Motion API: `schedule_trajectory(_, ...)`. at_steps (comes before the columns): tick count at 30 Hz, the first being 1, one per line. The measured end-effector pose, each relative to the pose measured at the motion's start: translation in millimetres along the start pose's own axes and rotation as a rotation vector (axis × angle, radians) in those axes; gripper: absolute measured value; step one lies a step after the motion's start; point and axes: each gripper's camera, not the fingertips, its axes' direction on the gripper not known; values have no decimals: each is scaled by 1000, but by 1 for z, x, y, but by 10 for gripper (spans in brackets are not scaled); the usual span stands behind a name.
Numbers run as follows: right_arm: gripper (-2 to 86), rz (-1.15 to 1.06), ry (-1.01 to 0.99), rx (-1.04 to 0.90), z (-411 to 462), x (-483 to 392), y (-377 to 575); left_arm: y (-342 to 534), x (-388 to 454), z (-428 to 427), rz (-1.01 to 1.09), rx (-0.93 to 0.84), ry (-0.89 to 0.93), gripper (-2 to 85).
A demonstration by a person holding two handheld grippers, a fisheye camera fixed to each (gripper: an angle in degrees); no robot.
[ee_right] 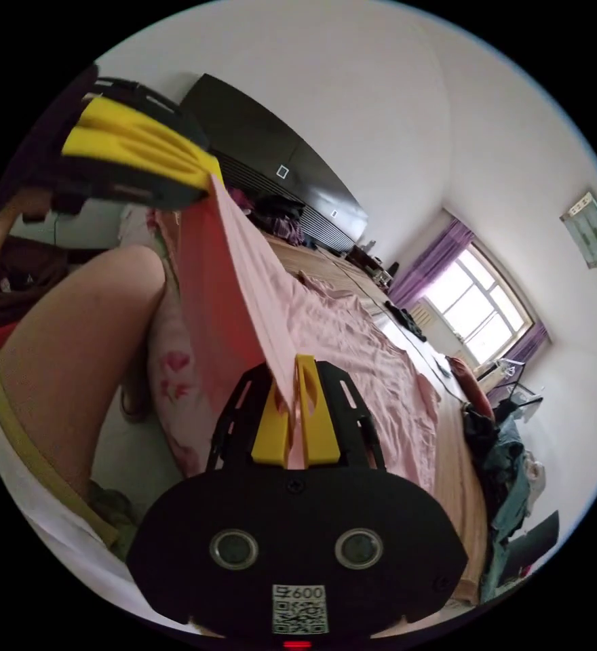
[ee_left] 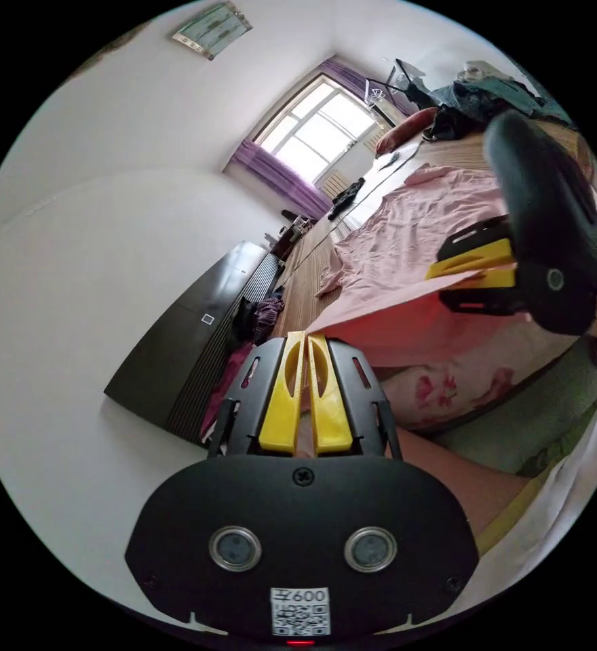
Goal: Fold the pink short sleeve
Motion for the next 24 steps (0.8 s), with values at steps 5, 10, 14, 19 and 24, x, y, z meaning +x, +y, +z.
schedule_trajectory(5,-8,-60,101,-89,13,8,32,-18,-18,-2,-36,-23,7,6)
schedule_trajectory(10,-8,-134,252,-266,43,23,82,-31,-30,-2,-57,-88,-28,6)
schedule_trajectory(14,-8,-149,277,-287,44,37,112,-40,-31,-5,-43,-114,11,5)
schedule_trajectory(19,-8,-225,379,-327,39,49,140,-54,-20,-17,20,-138,7,6)
schedule_trajectory(24,-8,-284,417,-324,24,62,163,-65,-25,-24,32,-160,-6,6)
